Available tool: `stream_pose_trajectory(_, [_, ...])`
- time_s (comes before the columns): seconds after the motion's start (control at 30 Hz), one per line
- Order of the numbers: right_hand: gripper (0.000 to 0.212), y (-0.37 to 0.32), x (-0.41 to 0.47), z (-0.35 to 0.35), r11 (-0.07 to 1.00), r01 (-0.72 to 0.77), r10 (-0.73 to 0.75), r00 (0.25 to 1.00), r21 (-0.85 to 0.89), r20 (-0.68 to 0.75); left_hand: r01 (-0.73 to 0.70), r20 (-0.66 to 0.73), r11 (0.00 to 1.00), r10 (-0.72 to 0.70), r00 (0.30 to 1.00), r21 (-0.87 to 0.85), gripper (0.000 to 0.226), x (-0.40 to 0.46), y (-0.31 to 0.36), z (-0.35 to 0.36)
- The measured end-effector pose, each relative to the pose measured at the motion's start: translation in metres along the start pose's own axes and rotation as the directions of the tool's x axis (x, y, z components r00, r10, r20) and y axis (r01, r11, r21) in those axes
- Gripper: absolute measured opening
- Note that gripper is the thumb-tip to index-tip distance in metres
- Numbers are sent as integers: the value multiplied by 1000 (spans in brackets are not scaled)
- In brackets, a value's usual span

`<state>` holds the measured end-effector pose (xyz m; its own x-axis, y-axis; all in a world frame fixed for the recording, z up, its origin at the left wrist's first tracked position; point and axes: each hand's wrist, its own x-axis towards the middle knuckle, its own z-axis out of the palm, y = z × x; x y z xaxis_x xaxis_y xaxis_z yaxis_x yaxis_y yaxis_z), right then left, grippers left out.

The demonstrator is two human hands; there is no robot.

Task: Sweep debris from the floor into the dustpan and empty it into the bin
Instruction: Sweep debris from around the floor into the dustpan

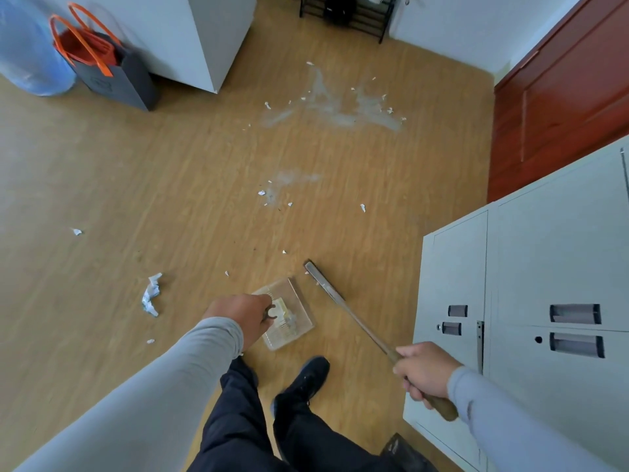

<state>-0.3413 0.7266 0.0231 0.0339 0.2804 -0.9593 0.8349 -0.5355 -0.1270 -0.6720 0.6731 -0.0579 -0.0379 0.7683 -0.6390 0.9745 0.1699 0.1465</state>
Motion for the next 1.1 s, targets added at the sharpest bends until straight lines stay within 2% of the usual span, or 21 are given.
stream_pose_trajectory(0.13, [66,-16,6,20,1000,12,-10,998,-28,62,-3,-9,1000,3,1000,-3,23,-1,-1,2])
stream_pose_trajectory(0.23, [64,-3,-1,-9,994,-42,28,991,101,133,-2,-1,1000,2,1000,-5,26,-5,-3,2])
stream_pose_trajectory(0.3, [63,8,-8,-25,980,-68,47,992,187,115,3,6,1000,-3,1000,-14,21,-10,-4,4])
stream_pose_trajectory(0.47, [65,7,-24,-11,990,-51,42,997,133,65,10,-4,998,-11,1000,-63,21,-20,-7,10])
stream_pose_trajectory(0.7, [56,-7,-41,-11,966,-68,63,998,248,30,-28,26,997,30,999,-68,19,-30,-28,0])
stream_pose_trajectory(0.83, [61,-27,-43,7,988,-17,17,1000,155,-2,23,3,994,-22,1000,-111,18,-50,-64,-2])
stream_pose_trajectory(1.1, [59,-134,21,76,997,52,-43,990,61,-136,193,-25,966,-200,979,-170,20,-82,-170,-11])
